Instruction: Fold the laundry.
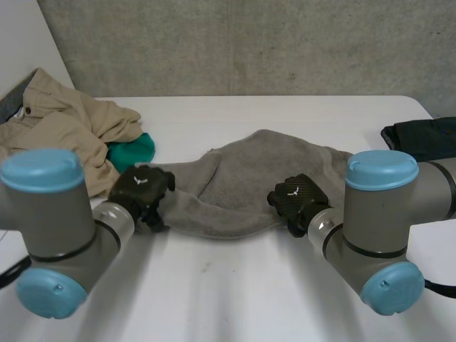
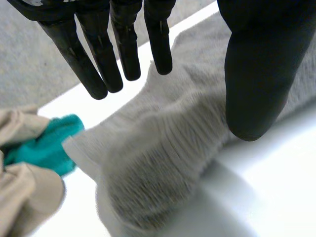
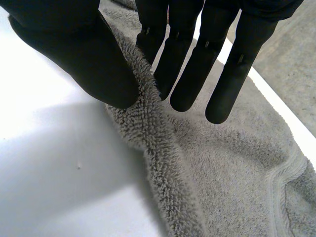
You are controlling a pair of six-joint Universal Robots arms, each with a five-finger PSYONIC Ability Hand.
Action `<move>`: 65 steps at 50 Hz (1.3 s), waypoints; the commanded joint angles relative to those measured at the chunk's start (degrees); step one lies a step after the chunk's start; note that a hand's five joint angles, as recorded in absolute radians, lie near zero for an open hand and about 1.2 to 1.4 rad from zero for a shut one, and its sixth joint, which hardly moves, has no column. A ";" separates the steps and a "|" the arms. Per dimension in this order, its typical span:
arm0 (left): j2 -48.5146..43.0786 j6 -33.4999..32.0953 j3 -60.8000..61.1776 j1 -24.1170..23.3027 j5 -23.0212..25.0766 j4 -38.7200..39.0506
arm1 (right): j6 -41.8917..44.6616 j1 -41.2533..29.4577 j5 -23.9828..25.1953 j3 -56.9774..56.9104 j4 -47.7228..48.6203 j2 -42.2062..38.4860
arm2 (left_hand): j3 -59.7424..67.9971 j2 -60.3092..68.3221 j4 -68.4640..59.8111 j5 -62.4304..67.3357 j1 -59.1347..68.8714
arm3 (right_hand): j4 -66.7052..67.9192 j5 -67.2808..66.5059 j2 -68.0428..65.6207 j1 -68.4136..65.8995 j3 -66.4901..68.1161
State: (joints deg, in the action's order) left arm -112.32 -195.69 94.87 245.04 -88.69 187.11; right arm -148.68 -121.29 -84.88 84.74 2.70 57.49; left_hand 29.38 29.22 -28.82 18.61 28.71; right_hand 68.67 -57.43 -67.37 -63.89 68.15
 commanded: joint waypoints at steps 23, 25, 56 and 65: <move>-22.84 -15.50 -32.72 -0.70 2.30 -20.38 | 0.14 -0.52 0.15 3.67 0.47 2.36 | 1.51 1.66 -2.07 2.27 2.18 | 11.33 -12.57 -12.63 -16.11 11.85; -23.64 -16.30 -33.25 -0.70 2.03 -20.29 | 0.05 -0.26 0.24 3.76 0.47 2.63 | 2.86 3.02 -3.42 3.63 3.53 | 11.33 -12.57 -12.63 -16.11 11.85; -0.18 -8.39 -14.63 1.05 5.81 -17.56 | -2.05 -0.08 3.40 1.83 -4.80 5.09 | 50.62 50.78 -51.18 51.39 51.29 | -10.47 9.24 9.18 5.70 -9.96; 9.04 -7.16 -14.27 0.00 7.13 -18.71 | -13.03 8.96 4.28 -5.37 -14.11 8.96 | 50.62 50.78 -51.18 51.39 51.29 | -51.09 49.86 49.80 46.32 -50.58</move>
State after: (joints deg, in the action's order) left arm -108.58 -203.43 80.74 246.01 -82.28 168.94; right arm -154.52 -118.27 -81.50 83.73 -5.68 63.96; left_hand 67.62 68.42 -68.33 55.87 67.03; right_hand 18.91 -7.98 -20.04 -19.71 18.99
